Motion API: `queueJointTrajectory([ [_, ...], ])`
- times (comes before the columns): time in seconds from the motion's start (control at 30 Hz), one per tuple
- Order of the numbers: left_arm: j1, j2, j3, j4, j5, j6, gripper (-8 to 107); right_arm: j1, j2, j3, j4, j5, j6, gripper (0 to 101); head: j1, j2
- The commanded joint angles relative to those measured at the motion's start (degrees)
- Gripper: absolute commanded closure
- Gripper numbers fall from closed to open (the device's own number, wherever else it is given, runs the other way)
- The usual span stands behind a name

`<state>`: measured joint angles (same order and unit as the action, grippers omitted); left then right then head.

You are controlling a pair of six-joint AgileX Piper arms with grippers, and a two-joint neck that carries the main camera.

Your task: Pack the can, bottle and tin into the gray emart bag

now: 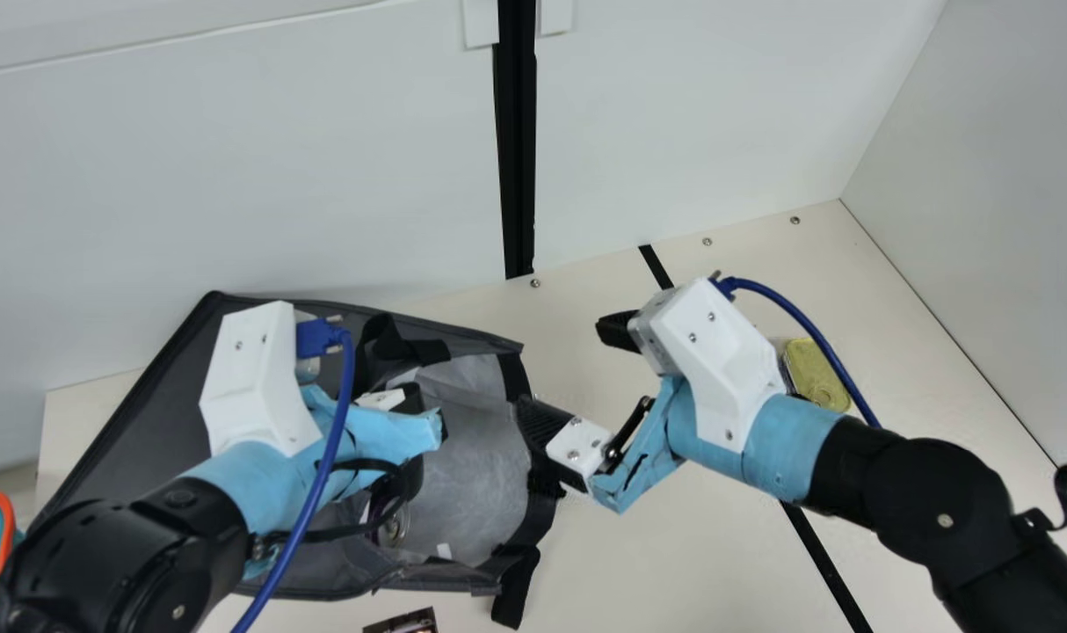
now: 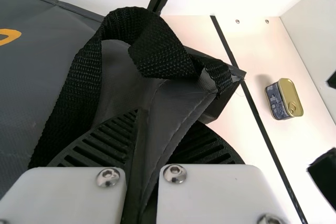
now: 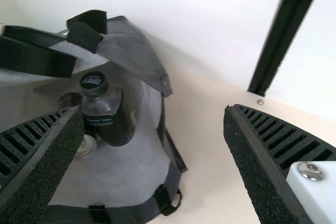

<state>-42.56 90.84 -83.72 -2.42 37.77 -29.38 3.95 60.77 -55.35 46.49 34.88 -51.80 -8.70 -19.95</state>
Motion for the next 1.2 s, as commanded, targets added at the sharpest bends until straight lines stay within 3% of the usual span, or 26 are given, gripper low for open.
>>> queueJointTrajectory([
  [0.0, 0.00, 0.00, 0.00, 0.00, 0.00, 0.00, 89, -0.38, -0.47, -0.14, -1.75, -0.19, 0.96, 10, -1.30, -0.05],
  [0.63, 0.00, 0.00, 0.00, 0.00, 0.00, 0.00, 89, -7.91, -5.78, -1.82, -12.53, 1.51, 9.61, 10, -1.30, -0.05],
  [1.17, 0.00, 0.00, 0.00, 0.00, 0.00, 0.00, 89, -17.88, -9.46, -4.91, -16.94, 5.93, 12.16, 10, -1.30, -0.05],
])
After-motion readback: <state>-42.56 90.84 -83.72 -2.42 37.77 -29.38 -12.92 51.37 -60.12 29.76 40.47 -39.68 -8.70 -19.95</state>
